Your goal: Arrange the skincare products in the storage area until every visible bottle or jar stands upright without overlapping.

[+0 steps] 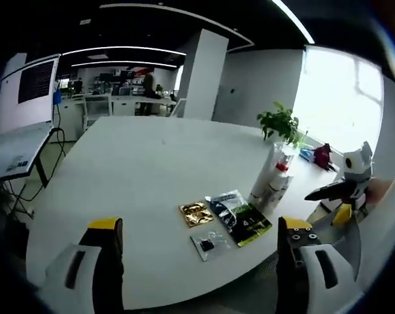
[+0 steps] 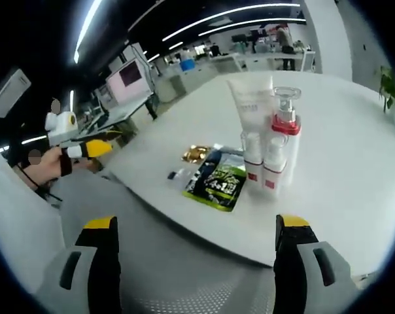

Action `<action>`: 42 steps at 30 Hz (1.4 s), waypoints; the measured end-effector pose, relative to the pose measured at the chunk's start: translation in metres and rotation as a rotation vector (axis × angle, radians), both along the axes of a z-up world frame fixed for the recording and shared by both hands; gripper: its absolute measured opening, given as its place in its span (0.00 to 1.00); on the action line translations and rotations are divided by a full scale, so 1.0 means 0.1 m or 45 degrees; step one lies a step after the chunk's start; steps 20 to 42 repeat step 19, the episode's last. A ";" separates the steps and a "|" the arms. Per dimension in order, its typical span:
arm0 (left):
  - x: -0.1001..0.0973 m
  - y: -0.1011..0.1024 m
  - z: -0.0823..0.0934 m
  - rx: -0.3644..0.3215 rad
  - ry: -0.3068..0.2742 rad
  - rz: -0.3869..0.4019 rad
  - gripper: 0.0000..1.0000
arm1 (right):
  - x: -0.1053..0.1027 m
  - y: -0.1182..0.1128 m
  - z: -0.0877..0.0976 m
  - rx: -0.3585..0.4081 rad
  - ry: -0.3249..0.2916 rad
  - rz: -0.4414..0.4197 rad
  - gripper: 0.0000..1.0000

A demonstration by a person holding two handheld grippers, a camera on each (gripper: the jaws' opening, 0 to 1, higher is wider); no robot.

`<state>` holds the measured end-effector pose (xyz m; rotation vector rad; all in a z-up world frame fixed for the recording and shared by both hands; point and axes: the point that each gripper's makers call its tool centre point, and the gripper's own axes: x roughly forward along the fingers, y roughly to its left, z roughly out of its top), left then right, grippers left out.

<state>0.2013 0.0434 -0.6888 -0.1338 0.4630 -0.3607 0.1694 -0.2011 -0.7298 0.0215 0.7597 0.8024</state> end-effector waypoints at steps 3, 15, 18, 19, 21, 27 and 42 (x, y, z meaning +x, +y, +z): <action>-0.03 -0.03 -0.07 0.071 0.010 -0.045 0.90 | -0.01 0.00 -0.01 -0.016 -0.009 0.006 0.99; -0.02 0.00 -0.05 -0.006 0.016 -0.005 0.91 | 0.00 0.00 0.03 -0.022 -0.033 0.000 0.99; -0.03 -0.02 -0.07 0.016 0.028 -0.021 0.91 | -0.02 0.01 0.02 -0.036 -0.039 0.013 0.99; -0.03 -0.02 -0.07 0.023 0.031 -0.022 0.91 | -0.02 0.01 0.02 -0.041 -0.041 0.017 0.99; -0.03 -0.02 -0.07 0.023 0.031 -0.022 0.91 | -0.02 0.01 0.02 -0.041 -0.041 0.017 0.99; -0.03 -0.02 -0.07 0.023 0.031 -0.022 0.91 | -0.02 0.01 0.02 -0.041 -0.041 0.017 0.99; -0.03 -0.02 -0.07 0.023 0.031 -0.022 0.91 | -0.02 0.01 0.02 -0.041 -0.041 0.017 0.99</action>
